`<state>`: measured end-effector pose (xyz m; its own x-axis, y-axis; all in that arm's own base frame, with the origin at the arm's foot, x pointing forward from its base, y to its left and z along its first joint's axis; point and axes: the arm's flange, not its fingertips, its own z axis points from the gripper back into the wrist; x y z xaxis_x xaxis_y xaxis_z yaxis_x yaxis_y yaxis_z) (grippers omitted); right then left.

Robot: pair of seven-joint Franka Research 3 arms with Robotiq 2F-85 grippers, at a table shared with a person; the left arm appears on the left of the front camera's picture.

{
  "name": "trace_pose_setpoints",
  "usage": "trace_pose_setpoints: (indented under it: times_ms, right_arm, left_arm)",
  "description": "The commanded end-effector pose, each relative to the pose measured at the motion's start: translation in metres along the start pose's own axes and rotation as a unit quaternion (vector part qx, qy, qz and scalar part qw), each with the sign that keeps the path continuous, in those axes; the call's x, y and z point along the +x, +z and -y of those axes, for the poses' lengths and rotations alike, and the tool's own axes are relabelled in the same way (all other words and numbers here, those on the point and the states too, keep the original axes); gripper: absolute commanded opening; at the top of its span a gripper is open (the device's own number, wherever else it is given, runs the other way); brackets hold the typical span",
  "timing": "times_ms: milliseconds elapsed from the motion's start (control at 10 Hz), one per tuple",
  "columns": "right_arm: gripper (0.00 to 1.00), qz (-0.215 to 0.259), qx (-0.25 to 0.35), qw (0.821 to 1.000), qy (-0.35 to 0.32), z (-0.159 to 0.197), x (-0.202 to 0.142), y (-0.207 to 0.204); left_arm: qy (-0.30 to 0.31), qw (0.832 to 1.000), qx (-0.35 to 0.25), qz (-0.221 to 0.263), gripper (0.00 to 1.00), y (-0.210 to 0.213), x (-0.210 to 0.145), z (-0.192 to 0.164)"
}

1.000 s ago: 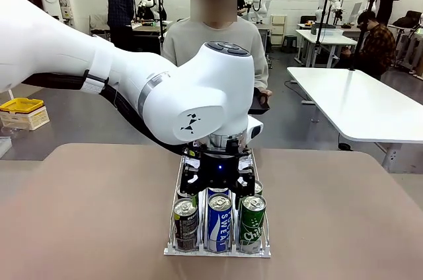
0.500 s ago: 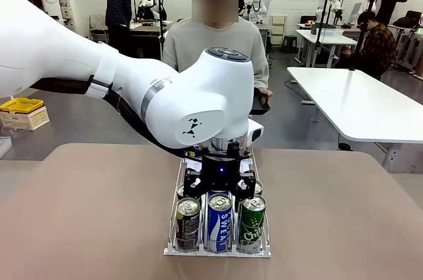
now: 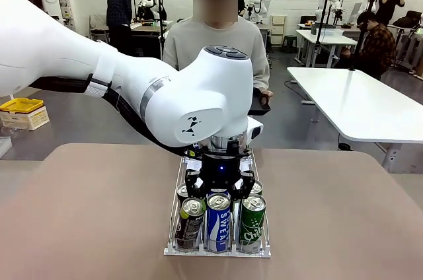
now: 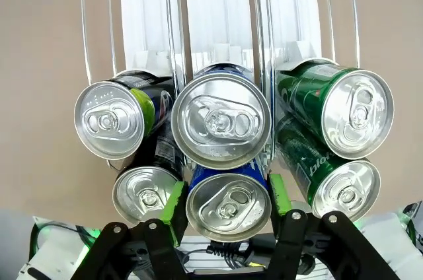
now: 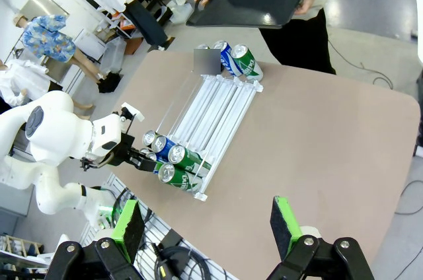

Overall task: Retrieve and hand over the desired beverage to the person.
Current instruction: Pick up a can of the same type that the person held from the Automatic Can Dispenser.

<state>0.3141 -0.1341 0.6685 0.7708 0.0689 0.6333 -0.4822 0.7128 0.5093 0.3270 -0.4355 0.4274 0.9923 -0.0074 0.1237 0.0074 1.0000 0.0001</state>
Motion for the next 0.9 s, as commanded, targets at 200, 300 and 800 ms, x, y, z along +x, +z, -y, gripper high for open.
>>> trace_pose_setpoints:
  times_ms: [200,300,800]
  right_arm:
    - [1.00,0.008,0.017,1.000,0.008,0.001,0.001,-0.001]
    - [1.00,0.008,0.017,1.000,0.008,0.001,0.001,-0.001]
    - [1.00,0.008,0.017,1.000,0.008,0.001,0.001,-0.001]
  left_arm:
    - [0.004,1.000,0.000,-0.001,0.00,-0.002,-0.004,-0.002]
    - [-0.001,1.000,0.002,0.003,0.00,0.008,-0.003,-0.003]
    - [-0.039,0.998,0.014,0.056,0.02,0.146,0.019,-0.008]
